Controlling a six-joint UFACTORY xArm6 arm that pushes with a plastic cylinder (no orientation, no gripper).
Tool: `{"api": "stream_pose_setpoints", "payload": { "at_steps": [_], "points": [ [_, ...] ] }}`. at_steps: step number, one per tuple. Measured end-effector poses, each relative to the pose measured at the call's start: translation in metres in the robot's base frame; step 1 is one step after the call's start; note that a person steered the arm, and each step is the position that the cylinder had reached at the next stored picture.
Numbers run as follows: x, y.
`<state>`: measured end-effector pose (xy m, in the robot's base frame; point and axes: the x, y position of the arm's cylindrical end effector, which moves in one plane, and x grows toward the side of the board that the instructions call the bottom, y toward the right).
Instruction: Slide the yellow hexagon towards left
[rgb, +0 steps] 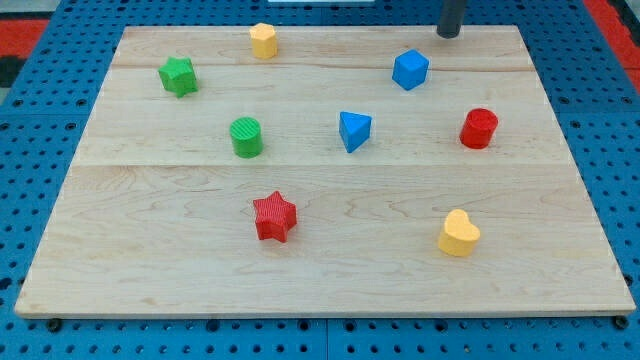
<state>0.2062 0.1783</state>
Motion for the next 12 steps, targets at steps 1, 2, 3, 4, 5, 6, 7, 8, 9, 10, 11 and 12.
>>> {"api": "stream_pose_setpoints", "payload": {
  "at_steps": [1,2,3,4,5,6,7,8,9,10,11,12],
  "points": [
    [0.0,-0.021],
    [0.0,-0.085],
    [0.0,-0.174],
    [0.0,-0.233],
    [0.001,-0.241],
    [0.007,-0.217],
    [0.014,-0.224],
    [0.014,-0.267],
    [0.014,-0.305],
    [0.014,-0.314],
    [0.014,-0.317],
    [0.014,-0.317]
  ]
}}
